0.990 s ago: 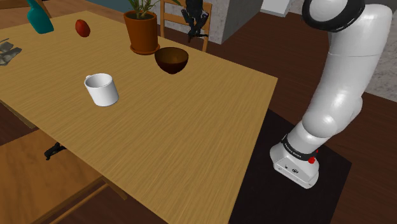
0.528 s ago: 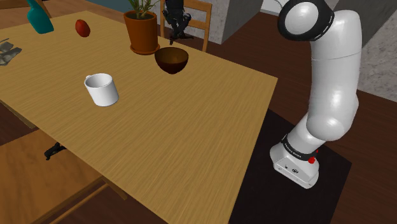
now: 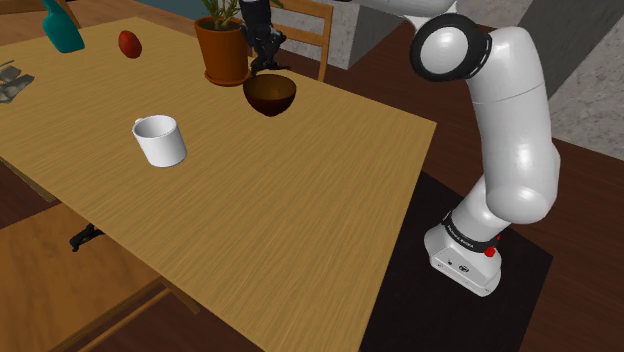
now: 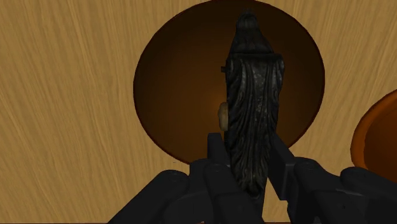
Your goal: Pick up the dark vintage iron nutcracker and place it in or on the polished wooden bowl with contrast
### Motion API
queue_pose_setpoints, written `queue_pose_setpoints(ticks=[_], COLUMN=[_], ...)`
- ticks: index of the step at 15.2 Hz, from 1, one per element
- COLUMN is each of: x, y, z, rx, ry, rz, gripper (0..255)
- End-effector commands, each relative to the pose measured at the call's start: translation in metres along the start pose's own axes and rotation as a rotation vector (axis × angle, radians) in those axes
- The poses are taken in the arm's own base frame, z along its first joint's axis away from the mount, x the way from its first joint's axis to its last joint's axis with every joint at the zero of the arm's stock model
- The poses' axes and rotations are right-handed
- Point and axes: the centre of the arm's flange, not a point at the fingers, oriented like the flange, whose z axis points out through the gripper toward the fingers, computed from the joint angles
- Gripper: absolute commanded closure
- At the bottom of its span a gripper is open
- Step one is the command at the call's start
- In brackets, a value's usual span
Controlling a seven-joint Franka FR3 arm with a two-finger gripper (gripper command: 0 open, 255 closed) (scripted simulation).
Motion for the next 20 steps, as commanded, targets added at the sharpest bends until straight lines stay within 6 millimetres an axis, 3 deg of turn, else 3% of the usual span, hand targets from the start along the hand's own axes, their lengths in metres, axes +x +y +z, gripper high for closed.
queue_pose_setpoints(ticks=[1,8,16,17,20], x=[-0.003,-0.011,-0.011,-0.011,-0.01], y=[0.0,-0.002,-0.002,-0.001,-0.001], z=[0.01,0.047,0.047,0.048,0.048], rx=[0.001,0.001,0.001,0.001,0.001], ry=[0.0,0.0,0.0,0.0,0.0], rz=[0.0,0.0,0.0,0.0,0.0], gripper=[255,255,255,0,0])
